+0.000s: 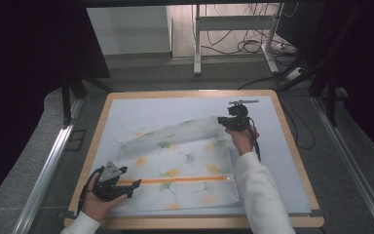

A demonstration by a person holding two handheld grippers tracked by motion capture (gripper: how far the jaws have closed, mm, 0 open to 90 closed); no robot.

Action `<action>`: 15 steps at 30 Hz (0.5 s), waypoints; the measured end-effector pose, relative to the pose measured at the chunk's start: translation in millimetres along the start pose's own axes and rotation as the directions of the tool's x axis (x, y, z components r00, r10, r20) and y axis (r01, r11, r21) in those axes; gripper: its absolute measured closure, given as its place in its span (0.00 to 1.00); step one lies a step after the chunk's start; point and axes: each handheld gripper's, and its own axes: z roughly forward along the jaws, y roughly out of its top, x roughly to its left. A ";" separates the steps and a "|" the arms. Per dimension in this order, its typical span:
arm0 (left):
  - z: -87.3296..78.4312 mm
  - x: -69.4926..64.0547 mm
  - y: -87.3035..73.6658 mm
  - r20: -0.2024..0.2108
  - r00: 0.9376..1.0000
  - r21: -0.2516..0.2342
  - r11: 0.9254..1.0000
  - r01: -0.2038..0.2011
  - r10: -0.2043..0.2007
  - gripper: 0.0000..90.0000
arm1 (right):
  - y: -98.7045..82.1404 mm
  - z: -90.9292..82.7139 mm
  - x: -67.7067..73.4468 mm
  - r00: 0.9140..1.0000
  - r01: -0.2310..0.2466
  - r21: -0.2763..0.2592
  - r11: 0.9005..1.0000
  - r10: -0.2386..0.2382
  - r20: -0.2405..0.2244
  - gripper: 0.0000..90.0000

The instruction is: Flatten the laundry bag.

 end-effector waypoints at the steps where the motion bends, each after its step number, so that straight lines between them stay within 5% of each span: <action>1: 0.0 -0.1 0.0 0.001 1.000 0.000 1.000 0.000 0.000 0.30 | 0.1 0.8 -0.5 1.000 -0.003 0.000 1.000 0.003 0.000 0.95; 15: 0.1 -2.2 1.6 0.028 1.000 -0.007 1.000 0.008 -0.008 0.30 | -3.7 19.8 -21.1 0.995 -0.092 -0.009 0.996 0.092 0.023 0.95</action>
